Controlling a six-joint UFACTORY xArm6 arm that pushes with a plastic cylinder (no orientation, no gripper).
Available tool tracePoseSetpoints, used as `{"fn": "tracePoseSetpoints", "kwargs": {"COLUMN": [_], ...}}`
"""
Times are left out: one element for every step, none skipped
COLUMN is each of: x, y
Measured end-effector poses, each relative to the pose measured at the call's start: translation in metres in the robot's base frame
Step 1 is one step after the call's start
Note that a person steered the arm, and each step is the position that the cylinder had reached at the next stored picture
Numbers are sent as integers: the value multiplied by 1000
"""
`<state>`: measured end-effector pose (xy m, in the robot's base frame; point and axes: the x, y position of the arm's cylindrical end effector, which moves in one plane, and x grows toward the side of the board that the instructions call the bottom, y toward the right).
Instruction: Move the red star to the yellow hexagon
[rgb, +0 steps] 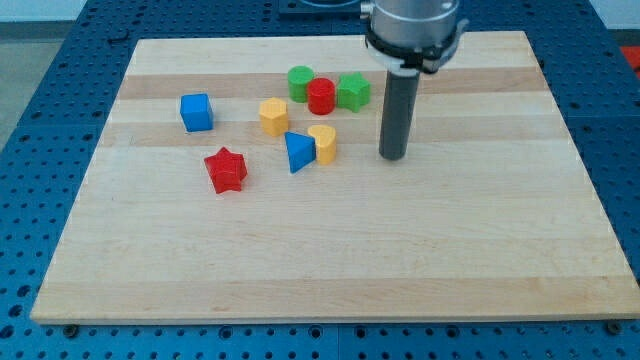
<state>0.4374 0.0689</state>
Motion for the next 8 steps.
{"fn": "tracePoseSetpoints", "kwargs": {"x": [30, 43, 52, 52, 51, 51, 50, 42], "y": [-26, -63, -113, -146, -179, -200, -207, -207]}}
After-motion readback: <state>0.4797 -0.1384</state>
